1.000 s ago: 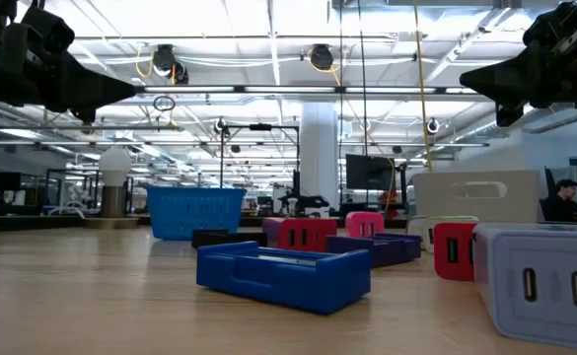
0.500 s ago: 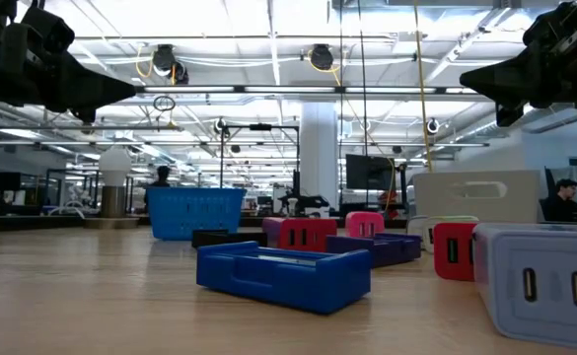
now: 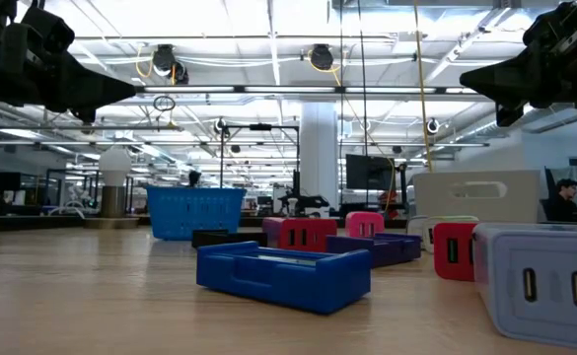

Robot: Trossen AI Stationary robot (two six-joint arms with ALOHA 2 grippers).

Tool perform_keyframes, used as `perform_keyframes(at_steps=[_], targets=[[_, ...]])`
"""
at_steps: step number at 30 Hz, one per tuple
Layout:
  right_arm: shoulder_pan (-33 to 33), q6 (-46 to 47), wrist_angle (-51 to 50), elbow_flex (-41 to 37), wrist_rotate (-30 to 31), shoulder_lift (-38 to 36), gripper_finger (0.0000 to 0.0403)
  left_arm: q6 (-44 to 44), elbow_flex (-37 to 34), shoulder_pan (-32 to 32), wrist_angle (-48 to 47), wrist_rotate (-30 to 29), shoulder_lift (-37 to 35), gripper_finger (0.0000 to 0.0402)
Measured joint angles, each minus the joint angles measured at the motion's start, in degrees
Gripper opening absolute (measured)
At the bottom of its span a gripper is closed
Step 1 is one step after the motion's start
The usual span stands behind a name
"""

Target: Pick & Place Office items

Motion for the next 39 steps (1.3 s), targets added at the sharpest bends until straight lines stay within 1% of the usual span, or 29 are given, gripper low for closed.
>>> perform_keyframes(at_steps=[30,36,39], targets=[[0.0,0.0,0.0,0.0,0.0,0.0,0.0004,-0.1,0.0,0.0,0.7,0.0,0.0,0.0026],[0.0,0.0,0.0,0.0,0.0,0.0,0.0004,-5.8,0.0,0.0,5.1,0.2,0.0,0.0026],[0.0,0.0,0.0,0.0,0.0,0.0,0.0004,-11.1,0.0,0.0,6.6,0.7,0.0,0.0026]])
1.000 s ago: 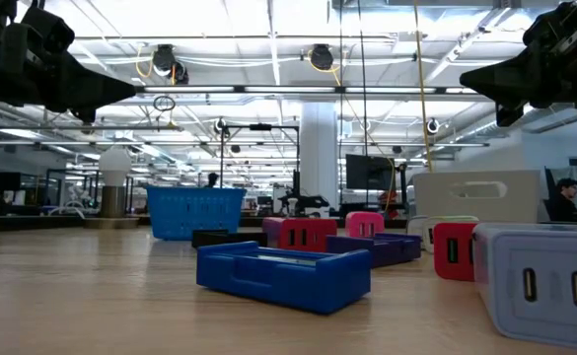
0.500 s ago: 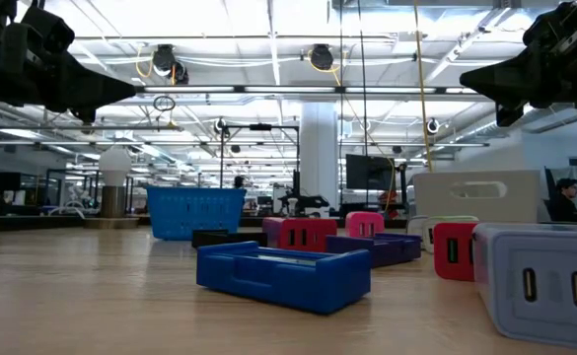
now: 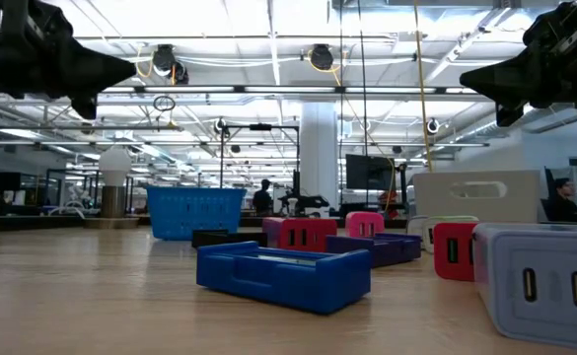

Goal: Pick & Place Office items
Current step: Put the green charger adapter into the white bin

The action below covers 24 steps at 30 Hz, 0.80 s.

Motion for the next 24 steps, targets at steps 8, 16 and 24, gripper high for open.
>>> perform_keyframes(at_steps=[8,16,24], targets=[[0.0,0.0,0.0,0.0,0.0,0.0,0.0004,-4.7,0.0,0.0,1.1,0.5,0.0,0.0026],[0.0,0.0,0.0,0.0,0.0,0.0,0.0004,-4.9,0.0,0.0,0.9,1.1,0.0,0.0026],[0.0,4.7,0.0,0.0,-0.2,0.0,0.0004,0.2,0.0,0.0,0.7,3.4,0.0,0.0026]])
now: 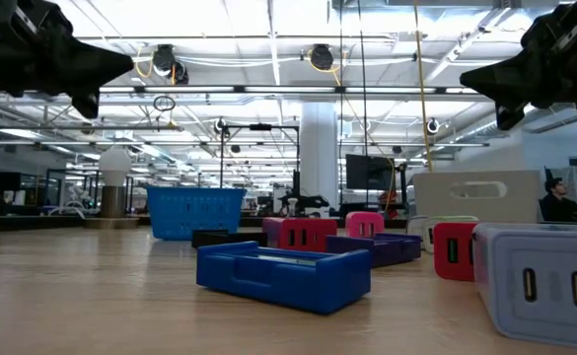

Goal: Pick & Place Office items
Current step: Put the green charger adapter into the white bin

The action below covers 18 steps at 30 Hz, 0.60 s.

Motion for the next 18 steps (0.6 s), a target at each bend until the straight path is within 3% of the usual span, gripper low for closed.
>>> perform_keyframes(at_steps=[5,11,18], targets=[[0.0,-0.2,0.0,0.0,0.0,0.0,0.0004,3.6,0.0,0.0,0.1,-3.5,0.0,0.0026],[0.0,-0.3,0.0,0.0,0.0,0.0,0.0004,0.1,0.0,0.0,0.1,-3.6,0.0,0.0026],[0.0,-2.4,0.0,0.0,0.0,0.0,0.0004,3.2,0.0,0.0,0.0,-3.6,0.0,0.0026]])
